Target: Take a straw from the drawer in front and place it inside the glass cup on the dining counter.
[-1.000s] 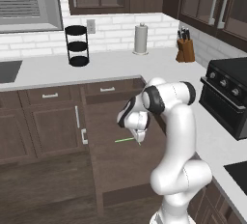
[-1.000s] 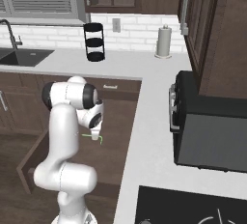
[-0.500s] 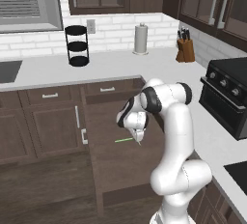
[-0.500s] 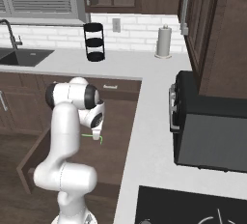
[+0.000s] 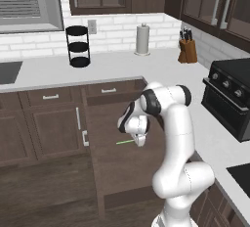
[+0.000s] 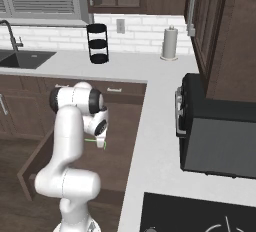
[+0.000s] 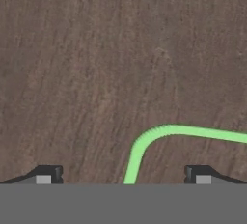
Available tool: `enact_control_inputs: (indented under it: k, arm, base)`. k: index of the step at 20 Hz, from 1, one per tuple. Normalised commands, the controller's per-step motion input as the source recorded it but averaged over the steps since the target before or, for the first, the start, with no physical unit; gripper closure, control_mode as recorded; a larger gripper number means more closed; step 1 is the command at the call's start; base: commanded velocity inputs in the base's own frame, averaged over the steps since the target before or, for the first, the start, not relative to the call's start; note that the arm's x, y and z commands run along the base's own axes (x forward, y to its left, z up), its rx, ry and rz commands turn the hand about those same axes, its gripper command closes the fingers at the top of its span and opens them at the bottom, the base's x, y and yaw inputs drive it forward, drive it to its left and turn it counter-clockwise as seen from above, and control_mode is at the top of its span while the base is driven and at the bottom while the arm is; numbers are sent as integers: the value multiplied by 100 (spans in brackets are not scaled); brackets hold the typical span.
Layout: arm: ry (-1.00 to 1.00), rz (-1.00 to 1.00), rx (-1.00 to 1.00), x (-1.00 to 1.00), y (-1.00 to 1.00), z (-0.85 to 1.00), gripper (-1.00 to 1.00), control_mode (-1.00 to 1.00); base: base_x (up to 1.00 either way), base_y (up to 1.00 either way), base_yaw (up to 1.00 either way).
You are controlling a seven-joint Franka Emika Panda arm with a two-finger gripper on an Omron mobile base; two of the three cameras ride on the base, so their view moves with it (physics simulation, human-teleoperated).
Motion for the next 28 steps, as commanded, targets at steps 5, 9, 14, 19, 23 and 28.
enact_control_inputs:
  k: [5, 9, 14, 19, 23, 28]
  arm:
    - [5, 0, -6, 0, 5, -22, -100, -100]
    - [6, 0, -5, 1, 6, -20, -100, -100]
    - [4, 0, -3, 6, 5, -17, -100, -100]
    - [2, 0, -6, 0, 8, -32, -100, -100]
    - [0, 0, -5, 0, 7, -36, -100, -100]
    - [0, 0, -4, 0, 4, -40, -100, -100]
  base:
    - [0, 0, 0]
    - [0, 0, 0]
    - [0, 0, 0]
    - [0, 0, 0]
    - [0, 0, 0]
    - [0, 0, 0]
